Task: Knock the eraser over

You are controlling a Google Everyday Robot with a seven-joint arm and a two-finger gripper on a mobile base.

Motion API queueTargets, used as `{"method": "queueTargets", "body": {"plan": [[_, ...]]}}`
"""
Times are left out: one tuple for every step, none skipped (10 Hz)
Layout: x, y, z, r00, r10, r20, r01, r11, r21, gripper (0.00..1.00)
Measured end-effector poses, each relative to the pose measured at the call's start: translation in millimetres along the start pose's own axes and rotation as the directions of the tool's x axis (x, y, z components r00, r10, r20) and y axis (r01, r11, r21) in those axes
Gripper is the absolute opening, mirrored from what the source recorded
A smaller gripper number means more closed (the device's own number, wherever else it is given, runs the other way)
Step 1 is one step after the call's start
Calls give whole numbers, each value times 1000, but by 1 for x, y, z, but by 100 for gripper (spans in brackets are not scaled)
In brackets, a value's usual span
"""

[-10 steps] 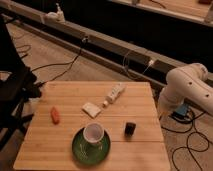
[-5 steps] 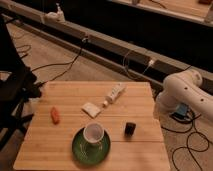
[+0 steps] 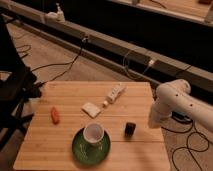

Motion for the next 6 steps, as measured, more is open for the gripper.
{"method": "queueTargets", "body": {"plan": [[-2, 2, 8, 1000, -8, 6, 8, 1000, -21, 0], [-6, 3, 17, 1000, -16, 13, 16, 999, -43, 0], [-10, 3, 23, 999, -26, 20, 27, 998, -59, 0], [-16, 2, 30, 999, -39, 25, 41, 996, -74, 0], [-21, -1, 31, 998, -50, 30, 52, 996, -77, 0], [-29, -5, 31, 997, -67, 36, 70, 995, -75, 0]]}}
